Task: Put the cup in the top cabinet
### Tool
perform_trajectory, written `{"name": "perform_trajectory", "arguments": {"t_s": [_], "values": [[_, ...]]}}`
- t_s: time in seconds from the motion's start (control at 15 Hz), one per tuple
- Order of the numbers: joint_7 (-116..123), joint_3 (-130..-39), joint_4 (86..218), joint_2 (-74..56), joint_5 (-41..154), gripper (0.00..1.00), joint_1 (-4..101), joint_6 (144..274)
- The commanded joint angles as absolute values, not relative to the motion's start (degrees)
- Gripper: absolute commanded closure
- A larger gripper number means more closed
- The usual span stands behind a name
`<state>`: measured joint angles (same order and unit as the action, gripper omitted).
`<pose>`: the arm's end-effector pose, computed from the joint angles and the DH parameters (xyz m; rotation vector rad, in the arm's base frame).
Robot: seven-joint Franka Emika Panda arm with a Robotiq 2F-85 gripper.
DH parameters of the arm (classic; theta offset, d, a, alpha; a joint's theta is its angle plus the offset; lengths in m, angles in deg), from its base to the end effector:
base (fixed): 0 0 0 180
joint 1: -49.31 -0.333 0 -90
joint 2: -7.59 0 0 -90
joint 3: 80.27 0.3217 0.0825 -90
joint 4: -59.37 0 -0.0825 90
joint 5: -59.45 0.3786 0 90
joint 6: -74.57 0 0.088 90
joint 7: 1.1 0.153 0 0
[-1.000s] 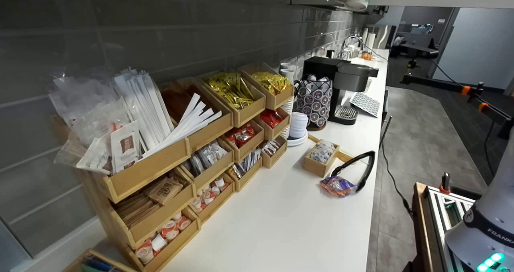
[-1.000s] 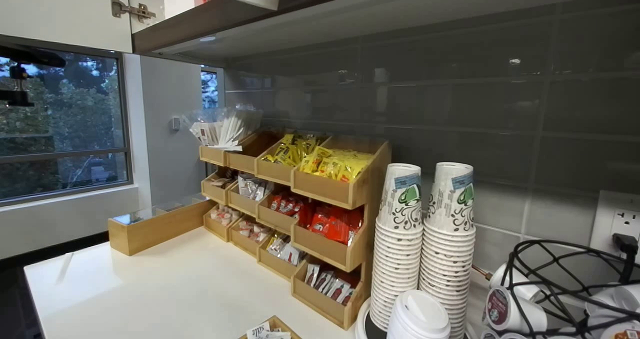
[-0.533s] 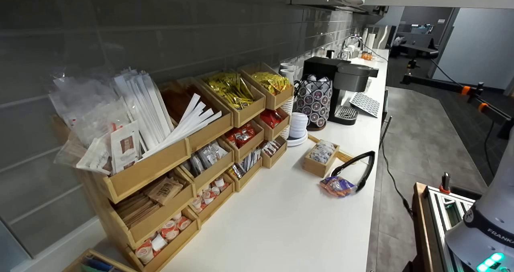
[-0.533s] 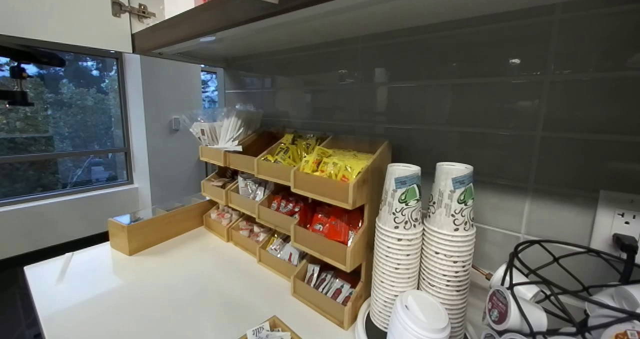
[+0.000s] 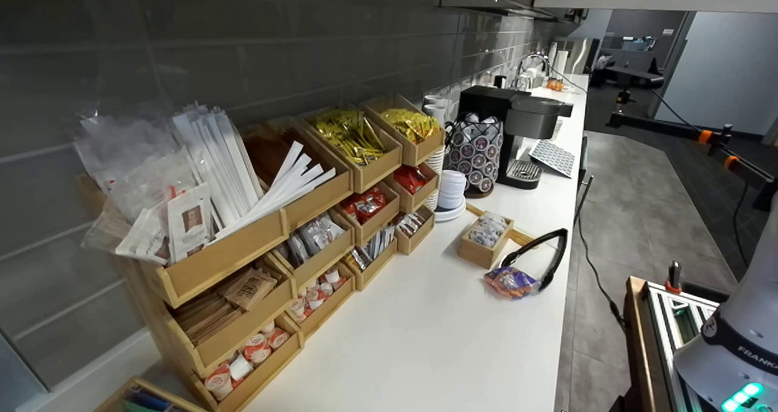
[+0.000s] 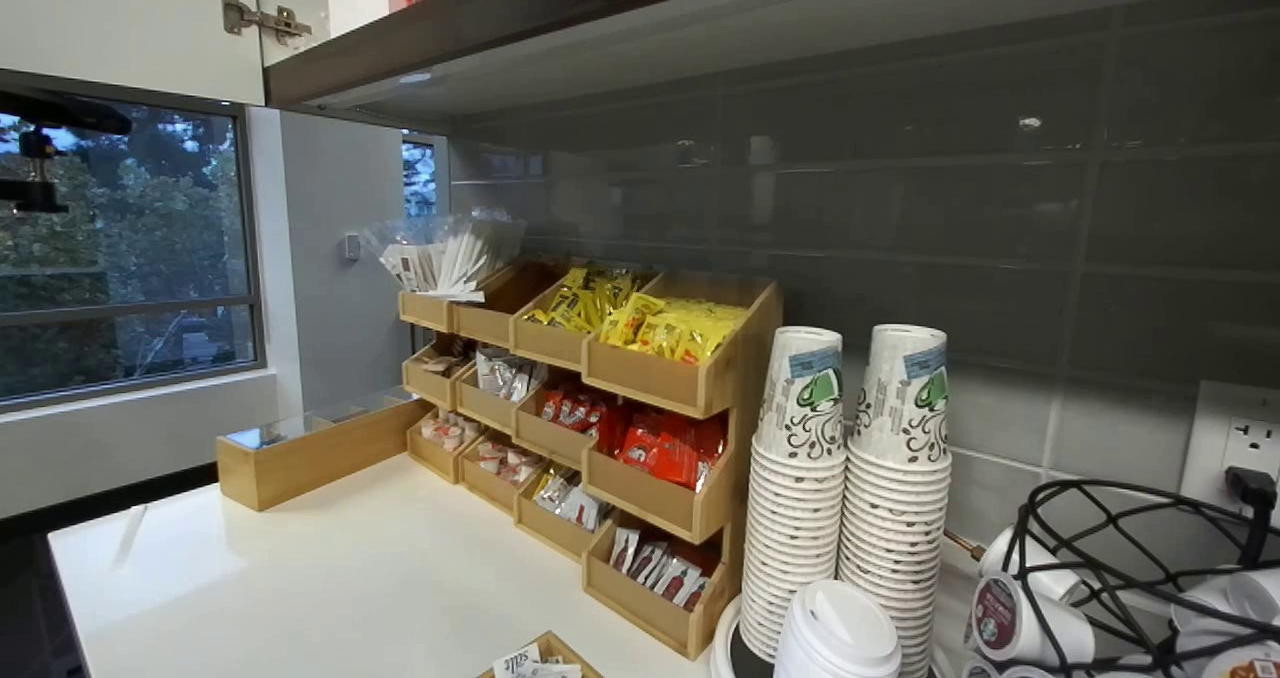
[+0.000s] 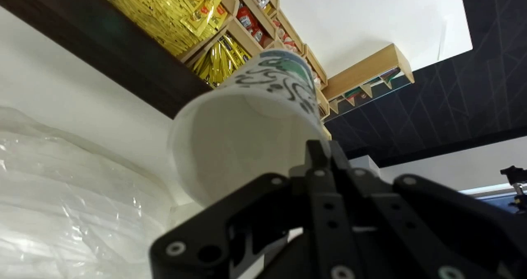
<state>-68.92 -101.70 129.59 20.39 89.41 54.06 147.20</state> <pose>0.3838 -0.1339 0.8326 -2.5118 -1.2924 -0.8442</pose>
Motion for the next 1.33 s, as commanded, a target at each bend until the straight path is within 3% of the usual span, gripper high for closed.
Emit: {"name": "perform_trajectory", "arguments": {"t_s": [0.0,1.27], "values": [[-68.47,-102.60,125.63,19.26,93.45,0.99,54.40,145.76],[-75.41,-99.58,121.21,14.79,94.21,0.99,51.74,155.39]]}}
